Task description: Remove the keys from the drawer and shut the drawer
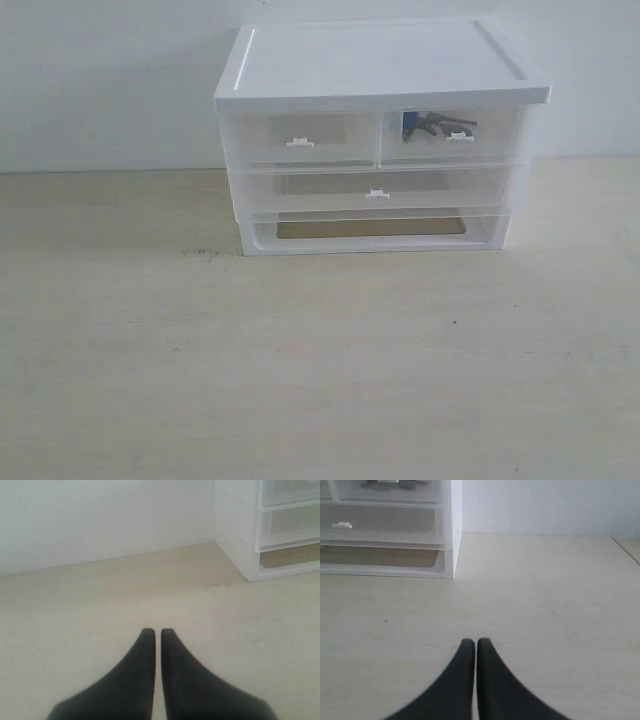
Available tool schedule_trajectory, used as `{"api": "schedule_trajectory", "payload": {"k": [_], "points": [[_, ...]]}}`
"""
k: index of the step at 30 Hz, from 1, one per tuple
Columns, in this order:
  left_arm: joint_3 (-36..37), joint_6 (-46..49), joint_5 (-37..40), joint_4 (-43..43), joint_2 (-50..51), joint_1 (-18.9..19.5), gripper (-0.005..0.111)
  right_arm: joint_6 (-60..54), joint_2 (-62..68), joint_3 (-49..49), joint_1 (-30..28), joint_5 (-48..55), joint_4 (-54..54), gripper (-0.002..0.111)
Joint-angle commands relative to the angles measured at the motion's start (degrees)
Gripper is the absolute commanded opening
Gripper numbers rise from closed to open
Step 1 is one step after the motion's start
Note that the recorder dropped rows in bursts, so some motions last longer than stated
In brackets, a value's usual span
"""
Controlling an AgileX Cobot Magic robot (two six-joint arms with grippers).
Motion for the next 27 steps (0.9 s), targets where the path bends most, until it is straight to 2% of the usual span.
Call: {"api": "schedule_trajectory", "payload": {"k": [1, 6, 11, 15, 17, 23, 27], "points": [[0.2, 1.1, -0.2, 0.6, -0.1, 0.1, 0.004, 0.0, -0.4, 0.0, -0.3, -0.6, -0.3, 0.0], [0.2, 7.1, -7.6, 3.5, -0.1, 0.1, 0.004, 0.0, -0.4, 0.0, -0.3, -8.1, -0.6, 0.0], [0.2, 3.0, -16.3, -5.3, -0.1, 0.1, 0.004, 0.0, -0.4, 0.0, -0.3, -19.6, -0.4, 0.0], [0.2, 1.1, -24.0, -6.8, -0.1, 0.1, 0.004, 0.0, -0.4, 0.0, -0.3, -29.9, -0.4, 0.0], [0.2, -3.0, -29.5, -6.8, -0.1, 0.1, 0.004, 0.0, -0.4, 0.0, -0.3, -35.6, -0.4, 0.0], [0.2, -27.0, -39.7, -6.0, -0.1, 0.1, 0.004, 2.9, -0.4, 0.0, -0.3, -50.6, -0.4, 0.0], [0.2, -32.6, -47.7, 0.6, -0.1, 0.1, 0.004, 12.7, -0.4, 0.0, -0.3, -60.2, -0.5, 0.0]]}}
